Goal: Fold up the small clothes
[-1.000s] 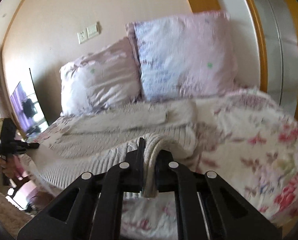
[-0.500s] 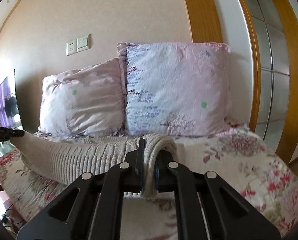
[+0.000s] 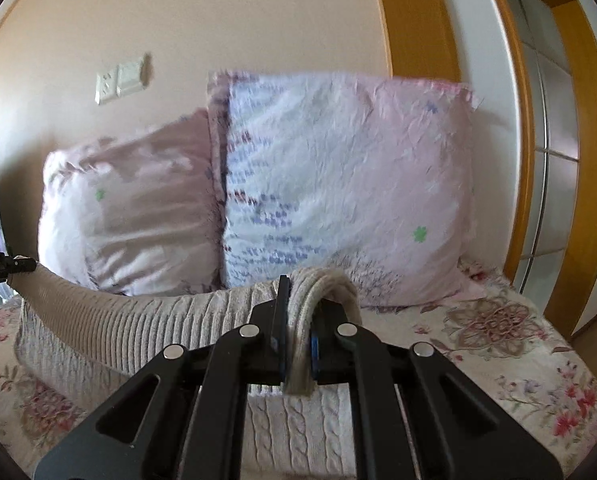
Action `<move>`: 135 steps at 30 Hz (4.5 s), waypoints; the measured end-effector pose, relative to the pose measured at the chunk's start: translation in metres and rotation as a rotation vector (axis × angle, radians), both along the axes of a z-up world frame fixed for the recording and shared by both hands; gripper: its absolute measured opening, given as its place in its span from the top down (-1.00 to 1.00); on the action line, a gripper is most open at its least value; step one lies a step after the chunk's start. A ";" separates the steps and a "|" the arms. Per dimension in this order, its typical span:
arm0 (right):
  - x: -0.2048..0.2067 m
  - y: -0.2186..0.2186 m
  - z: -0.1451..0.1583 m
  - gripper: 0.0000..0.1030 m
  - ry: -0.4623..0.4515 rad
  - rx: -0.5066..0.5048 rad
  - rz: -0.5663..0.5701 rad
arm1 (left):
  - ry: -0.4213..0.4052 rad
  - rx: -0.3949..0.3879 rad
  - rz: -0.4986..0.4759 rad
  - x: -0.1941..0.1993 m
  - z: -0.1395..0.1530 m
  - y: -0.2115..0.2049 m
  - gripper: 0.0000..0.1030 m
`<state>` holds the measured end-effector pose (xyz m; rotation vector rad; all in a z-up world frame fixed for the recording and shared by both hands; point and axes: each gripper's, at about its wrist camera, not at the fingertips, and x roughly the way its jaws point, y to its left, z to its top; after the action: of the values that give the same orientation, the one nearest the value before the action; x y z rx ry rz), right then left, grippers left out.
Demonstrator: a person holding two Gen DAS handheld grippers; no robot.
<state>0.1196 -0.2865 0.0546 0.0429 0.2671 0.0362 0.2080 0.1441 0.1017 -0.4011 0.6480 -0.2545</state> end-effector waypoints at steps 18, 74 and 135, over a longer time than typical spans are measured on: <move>0.121 -0.034 -0.072 0.16 0.446 0.371 -0.040 | 0.296 -0.182 0.060 0.075 -0.091 0.009 0.80; 0.038 -0.045 -0.075 0.81 0.450 0.157 0.021 | 0.248 0.095 -0.072 -0.024 -0.079 0.025 0.74; 0.029 0.002 -0.063 0.16 0.403 0.016 0.037 | 0.138 0.165 -0.175 -0.039 -0.057 -0.012 0.02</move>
<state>0.1484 -0.2842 -0.0086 0.0611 0.6709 0.0664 0.1688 0.1320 0.0448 -0.2048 0.8352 -0.3388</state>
